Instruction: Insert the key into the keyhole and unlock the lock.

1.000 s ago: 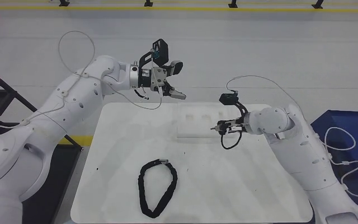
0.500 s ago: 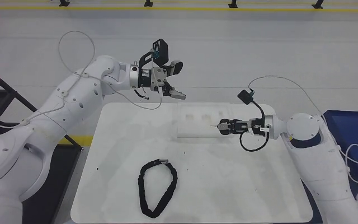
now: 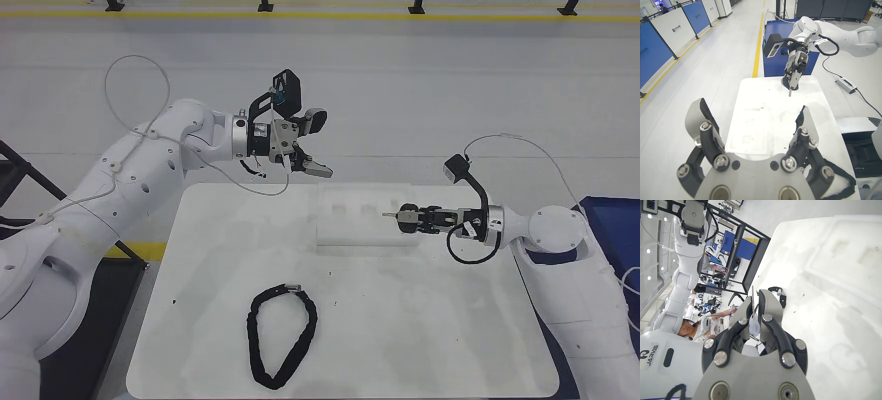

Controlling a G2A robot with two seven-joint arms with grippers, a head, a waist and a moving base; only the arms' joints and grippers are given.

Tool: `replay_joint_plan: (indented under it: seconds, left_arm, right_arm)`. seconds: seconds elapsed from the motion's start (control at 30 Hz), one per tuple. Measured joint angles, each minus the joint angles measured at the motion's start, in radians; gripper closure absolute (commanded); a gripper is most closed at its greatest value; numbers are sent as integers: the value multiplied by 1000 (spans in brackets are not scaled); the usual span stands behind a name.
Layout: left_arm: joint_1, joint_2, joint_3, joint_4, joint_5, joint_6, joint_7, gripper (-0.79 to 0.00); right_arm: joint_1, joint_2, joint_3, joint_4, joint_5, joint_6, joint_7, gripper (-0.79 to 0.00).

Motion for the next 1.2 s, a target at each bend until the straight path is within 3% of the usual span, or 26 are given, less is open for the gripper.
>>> replay_joint_plan:
  seconds: [0.5, 1.2]
  left_arm:
    - [1, 0, 0, -1, 0, 1, 0, -785]
    - [232, 29, -75, -18, 218, 0, 72, -785]
  right_arm:
    - [0, 0, 0, 0, -1, 0, 0, 0]
    - [0, 0, 0, 0, 0, 0, 0, 0]
